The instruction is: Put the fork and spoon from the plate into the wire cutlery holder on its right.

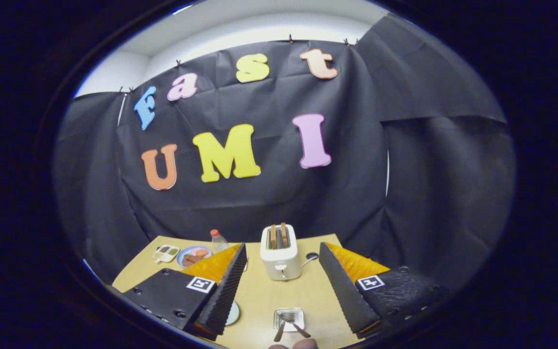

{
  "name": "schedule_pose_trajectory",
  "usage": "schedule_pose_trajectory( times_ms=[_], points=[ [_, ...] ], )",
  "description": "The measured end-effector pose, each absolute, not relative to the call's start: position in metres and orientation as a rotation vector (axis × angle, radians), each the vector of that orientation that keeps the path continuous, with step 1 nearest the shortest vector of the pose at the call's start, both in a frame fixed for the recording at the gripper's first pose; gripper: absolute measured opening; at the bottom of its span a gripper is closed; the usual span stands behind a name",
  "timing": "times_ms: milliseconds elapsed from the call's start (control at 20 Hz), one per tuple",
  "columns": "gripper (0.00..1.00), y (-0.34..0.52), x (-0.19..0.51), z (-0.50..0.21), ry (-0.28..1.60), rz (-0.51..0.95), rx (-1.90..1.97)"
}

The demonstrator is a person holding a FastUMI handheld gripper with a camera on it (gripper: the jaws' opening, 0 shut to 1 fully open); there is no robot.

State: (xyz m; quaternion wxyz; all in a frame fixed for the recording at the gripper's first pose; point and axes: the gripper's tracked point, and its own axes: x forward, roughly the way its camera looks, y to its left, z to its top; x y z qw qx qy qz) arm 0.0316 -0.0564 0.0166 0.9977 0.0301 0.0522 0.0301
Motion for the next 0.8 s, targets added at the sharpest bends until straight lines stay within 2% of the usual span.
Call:
schedule_pose_trajectory(
  times_ms=[200,800],
  points=[
    [0.91,-0.057,0.007,0.037,0.002,0.046,0.051],
    [0.92,-0.06,-0.015,0.039,-0.03,0.041,0.058]
  ],
)
